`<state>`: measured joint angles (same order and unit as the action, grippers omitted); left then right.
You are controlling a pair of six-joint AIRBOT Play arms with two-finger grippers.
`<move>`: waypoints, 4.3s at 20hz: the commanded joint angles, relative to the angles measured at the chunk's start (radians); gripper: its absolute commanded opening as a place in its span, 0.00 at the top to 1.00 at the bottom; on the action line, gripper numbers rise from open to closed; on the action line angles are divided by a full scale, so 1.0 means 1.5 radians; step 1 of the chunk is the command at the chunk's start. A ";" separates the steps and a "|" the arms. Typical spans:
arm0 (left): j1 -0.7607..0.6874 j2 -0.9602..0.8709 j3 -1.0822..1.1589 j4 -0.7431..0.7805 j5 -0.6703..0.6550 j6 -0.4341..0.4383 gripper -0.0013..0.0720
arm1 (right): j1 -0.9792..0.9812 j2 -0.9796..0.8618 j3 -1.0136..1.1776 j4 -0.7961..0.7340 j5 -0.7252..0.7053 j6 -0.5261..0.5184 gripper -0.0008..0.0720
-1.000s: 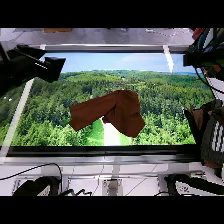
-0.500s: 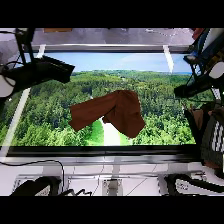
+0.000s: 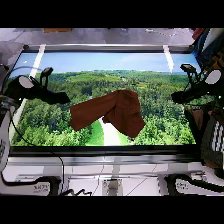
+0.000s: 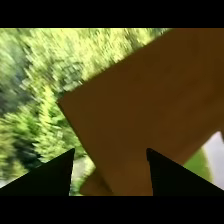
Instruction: Fold the clothes and pants, and hang the long-sleeved shirts on hangers.
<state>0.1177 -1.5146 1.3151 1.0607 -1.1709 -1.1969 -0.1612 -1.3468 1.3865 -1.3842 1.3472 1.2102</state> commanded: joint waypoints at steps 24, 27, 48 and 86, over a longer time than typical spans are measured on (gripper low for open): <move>-0.018 -0.146 0.017 -0.155 0.070 0.040 0.96 | -0.054 -0.002 -0.238 0.227 -0.055 -0.225 0.97; -0.018 -0.081 0.017 -0.154 0.070 0.095 0.96 | -0.047 -0.002 -0.323 0.396 -0.130 -0.265 0.89; -0.012 0.022 0.048 -0.189 0.063 0.093 0.96 | 0.160 -0.024 -0.240 0.300 -0.312 -0.196 0.97; 0.030 0.040 -0.146 -0.191 0.181 0.023 0.96 | -0.058 -0.083 0.037 0.228 -0.103 -0.062 0.97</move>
<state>0.1879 -1.2976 1.1206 0.8532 -1.0660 -1.2087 -0.2485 -1.3151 1.4418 -1.0618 1.2743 1.1091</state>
